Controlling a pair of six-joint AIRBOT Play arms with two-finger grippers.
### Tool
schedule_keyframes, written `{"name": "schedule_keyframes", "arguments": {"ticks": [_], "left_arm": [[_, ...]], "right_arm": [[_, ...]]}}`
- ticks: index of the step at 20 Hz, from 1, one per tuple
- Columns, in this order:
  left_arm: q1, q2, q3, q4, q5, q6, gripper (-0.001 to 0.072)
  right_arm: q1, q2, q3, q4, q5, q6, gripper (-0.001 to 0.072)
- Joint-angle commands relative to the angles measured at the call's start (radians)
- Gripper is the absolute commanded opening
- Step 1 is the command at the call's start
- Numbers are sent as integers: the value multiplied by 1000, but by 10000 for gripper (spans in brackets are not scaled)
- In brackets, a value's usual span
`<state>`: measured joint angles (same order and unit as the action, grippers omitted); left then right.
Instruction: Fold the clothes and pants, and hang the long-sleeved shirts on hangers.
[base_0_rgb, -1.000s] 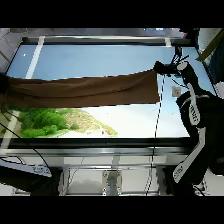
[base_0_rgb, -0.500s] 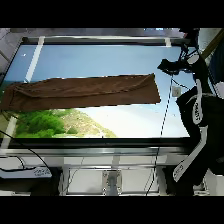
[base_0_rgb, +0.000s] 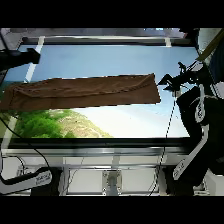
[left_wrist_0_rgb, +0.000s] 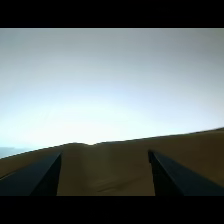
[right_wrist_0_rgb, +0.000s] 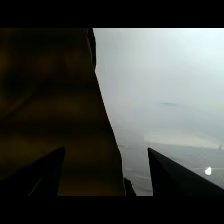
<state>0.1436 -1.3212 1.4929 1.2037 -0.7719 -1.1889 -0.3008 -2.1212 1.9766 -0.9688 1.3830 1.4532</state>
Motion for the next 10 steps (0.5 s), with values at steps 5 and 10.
{"name": "schedule_keyframes", "arguments": {"ticks": [5,10], "left_arm": [[-289,-71,0,0,38,148,586],[-382,-127,-2,-1,104,236,586]], "right_arm": [[25,-61,-2,74,11,-27,597],[82,-70,-2,85,11,-31,549]]}}
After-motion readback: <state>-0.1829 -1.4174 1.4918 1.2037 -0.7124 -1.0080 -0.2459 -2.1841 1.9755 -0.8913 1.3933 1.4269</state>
